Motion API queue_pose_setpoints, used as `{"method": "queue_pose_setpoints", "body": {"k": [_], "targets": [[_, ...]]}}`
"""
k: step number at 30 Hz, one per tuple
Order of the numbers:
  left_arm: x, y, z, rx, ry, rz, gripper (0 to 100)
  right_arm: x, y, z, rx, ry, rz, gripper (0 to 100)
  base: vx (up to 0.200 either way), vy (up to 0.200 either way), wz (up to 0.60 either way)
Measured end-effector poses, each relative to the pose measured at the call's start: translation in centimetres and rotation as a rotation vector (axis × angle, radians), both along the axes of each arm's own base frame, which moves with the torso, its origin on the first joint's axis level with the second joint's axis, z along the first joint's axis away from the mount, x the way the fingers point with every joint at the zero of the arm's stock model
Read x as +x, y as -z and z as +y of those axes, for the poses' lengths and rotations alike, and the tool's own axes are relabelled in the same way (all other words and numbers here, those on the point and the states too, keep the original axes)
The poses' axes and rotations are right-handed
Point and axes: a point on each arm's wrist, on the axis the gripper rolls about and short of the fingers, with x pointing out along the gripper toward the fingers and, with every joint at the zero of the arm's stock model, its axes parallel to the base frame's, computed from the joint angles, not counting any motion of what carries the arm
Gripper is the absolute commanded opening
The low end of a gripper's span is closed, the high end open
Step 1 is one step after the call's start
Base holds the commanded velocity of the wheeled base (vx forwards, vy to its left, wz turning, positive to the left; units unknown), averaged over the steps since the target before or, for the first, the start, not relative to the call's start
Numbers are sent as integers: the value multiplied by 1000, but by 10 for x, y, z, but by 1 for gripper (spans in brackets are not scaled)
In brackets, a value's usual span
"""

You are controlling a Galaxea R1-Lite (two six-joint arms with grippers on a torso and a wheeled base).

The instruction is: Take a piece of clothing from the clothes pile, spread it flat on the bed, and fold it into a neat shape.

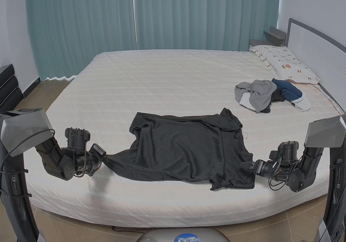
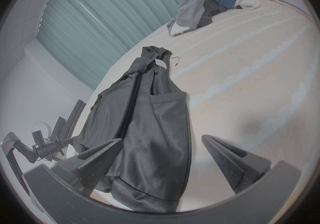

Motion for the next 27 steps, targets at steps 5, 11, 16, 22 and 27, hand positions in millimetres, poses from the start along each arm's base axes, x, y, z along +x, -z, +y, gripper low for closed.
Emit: {"method": "queue_pose_setpoints", "body": {"k": [5, 11, 16, 22, 27], "targets": [[0, 1, -1, 1, 2, 3, 0, -1, 4, 7, -2, -24, 1, 0, 0, 0, 0], [0, 2, -1, 5, 6, 6, 0, 11, -1, 11, 28, -14, -65, 0, 0, 0, 0], [0, 3, -1, 5, 7, 8, 0, 23, -10, 13, 129, 45, -141, 0, 0, 0, 0], [1, 3, -1, 7, 6, 6, 0, 43, -16, 19, 183, 145, -261, 0, 0, 0, 0], [2, 4, -1, 11, 3, 7, 0, 61, -8, 26, 174, 221, -327, 0, 0, 0, 0]]}}
